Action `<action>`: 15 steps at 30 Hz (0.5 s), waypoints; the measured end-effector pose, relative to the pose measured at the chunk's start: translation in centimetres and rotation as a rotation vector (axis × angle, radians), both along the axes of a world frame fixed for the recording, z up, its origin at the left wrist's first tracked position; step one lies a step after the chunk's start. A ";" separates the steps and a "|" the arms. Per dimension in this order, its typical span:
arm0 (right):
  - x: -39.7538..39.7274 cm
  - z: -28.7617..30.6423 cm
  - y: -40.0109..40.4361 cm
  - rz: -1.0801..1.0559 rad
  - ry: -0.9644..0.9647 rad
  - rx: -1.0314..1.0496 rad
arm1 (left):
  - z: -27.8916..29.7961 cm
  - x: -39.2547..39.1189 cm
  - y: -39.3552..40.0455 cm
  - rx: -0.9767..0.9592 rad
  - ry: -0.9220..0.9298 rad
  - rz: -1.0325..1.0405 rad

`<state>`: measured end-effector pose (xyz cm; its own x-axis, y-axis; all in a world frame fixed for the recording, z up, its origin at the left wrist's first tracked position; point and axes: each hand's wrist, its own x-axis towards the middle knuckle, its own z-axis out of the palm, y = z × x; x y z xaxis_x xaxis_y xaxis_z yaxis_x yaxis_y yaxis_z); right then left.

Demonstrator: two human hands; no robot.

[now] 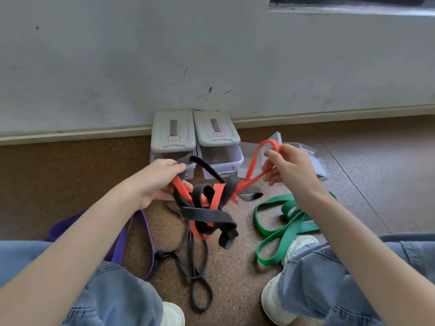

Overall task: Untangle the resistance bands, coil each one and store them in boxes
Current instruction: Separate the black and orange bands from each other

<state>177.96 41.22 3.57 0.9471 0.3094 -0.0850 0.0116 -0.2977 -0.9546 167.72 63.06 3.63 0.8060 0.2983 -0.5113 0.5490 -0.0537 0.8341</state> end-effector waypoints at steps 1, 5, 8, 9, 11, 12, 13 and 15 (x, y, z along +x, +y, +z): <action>0.1 -0.2 0.1 0.017 -0.054 -0.097 | 0.1 0.1 -0.4 -0.033 -0.009 -0.022; -0.2 -0.7 0.2 0.257 -0.104 -0.404 | 1.3 0.7 -1.6 -0.300 -0.185 0.074; -1.8 -1.1 0.6 0.740 0.051 -0.318 | 2.1 0.9 -2.3 -0.398 -0.288 0.148; -2.4 -1.3 0.9 0.840 0.111 -0.283 | 2.2 0.9 -2.6 -0.417 -0.311 0.157; -3.1 -2.0 1.5 0.851 0.057 -0.222 | 2.3 0.8 -2.8 -0.461 -0.335 0.159; -3.4 -2.2 1.8 0.806 -0.006 -0.190 | 2.3 0.9 -2.7 -0.492 -0.344 0.164; -3.6 -2.4 2.0 0.747 -0.049 -0.155 | 2.2 0.9 -2.5 -0.529 -0.358 0.171; -3.7 -2.5 2.4 0.611 -0.047 -0.088 | 2.0 0.8 -1.4 -0.560 -0.384 0.161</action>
